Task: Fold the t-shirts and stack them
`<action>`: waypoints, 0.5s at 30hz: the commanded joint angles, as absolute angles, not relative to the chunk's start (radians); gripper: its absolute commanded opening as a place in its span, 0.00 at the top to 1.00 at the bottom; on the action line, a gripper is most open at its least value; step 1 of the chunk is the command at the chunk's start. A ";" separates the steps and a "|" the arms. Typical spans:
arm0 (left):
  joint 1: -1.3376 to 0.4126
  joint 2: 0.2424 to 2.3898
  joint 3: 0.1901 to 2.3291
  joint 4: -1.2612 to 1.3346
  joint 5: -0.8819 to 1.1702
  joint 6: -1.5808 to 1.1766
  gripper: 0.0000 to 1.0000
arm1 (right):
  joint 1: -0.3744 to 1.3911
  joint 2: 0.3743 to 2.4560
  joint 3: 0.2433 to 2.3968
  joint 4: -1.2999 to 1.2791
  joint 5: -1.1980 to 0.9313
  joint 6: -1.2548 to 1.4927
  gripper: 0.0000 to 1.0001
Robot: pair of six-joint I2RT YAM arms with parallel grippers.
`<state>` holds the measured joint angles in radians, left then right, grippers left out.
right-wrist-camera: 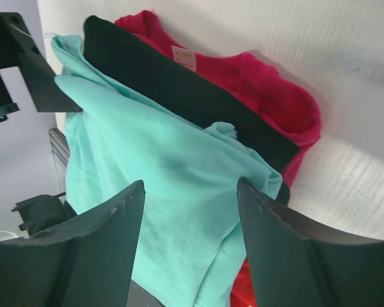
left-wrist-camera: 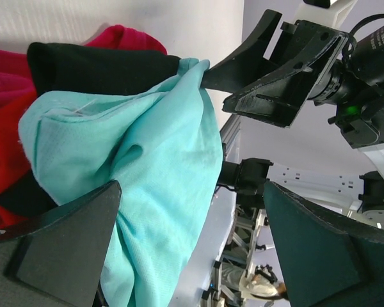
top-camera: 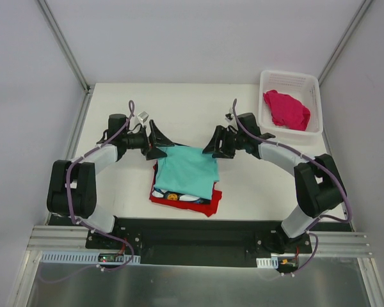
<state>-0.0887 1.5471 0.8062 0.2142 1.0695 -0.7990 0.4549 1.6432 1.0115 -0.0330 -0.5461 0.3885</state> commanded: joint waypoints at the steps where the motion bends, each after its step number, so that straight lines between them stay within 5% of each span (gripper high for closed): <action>1: -0.063 1.491 0.825 0.146 1.065 -0.706 0.06 | 0.436 1.637 1.069 -0.138 -0.491 0.282 0.37; 15: -0.080 1.253 0.927 0.054 1.091 -0.834 0.02 | 0.446 1.304 1.152 -0.316 -0.557 0.353 0.35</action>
